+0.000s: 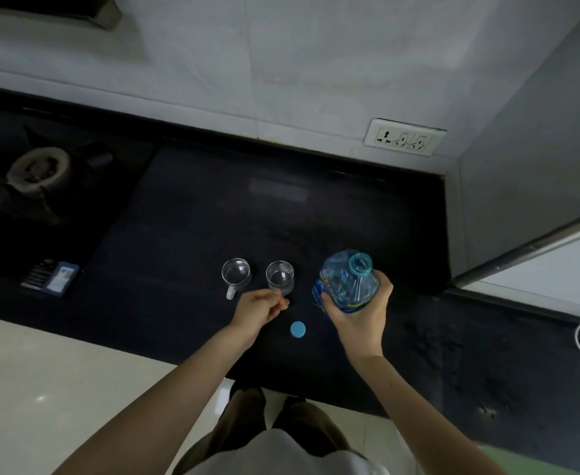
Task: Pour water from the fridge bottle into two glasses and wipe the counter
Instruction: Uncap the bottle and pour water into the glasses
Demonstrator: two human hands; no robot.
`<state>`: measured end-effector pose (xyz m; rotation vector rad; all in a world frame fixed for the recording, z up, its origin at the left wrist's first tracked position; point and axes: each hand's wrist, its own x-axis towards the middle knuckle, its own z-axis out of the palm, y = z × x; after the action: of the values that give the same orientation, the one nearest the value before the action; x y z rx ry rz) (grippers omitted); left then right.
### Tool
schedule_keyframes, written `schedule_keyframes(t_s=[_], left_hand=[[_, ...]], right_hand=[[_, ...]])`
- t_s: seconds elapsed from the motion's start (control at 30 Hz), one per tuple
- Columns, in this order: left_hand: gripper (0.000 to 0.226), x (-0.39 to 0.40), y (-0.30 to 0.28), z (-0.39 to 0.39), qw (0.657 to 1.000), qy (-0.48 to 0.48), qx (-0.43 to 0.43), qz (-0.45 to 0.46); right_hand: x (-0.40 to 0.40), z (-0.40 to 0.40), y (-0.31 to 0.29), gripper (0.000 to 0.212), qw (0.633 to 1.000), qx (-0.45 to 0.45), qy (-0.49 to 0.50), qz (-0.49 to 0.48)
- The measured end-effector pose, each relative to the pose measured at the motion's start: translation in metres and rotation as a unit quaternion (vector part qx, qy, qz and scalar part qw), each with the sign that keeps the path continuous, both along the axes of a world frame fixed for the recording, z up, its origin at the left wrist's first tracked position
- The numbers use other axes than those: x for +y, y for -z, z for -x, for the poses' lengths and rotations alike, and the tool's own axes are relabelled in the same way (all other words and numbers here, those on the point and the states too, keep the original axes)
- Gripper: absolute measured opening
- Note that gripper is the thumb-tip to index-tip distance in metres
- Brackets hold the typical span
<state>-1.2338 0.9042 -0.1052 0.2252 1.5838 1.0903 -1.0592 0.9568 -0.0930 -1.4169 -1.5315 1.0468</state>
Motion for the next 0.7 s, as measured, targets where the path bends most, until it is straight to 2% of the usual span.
schedule_keyframes(t_s=[0.7], left_hand=[[0.021,0.001,0.015,-0.001,0.999,0.005,-0.032,0.031]], right_hand=[[0.000,-0.001,0.004,0.088,1.000,-0.003,-0.004,-0.004]])
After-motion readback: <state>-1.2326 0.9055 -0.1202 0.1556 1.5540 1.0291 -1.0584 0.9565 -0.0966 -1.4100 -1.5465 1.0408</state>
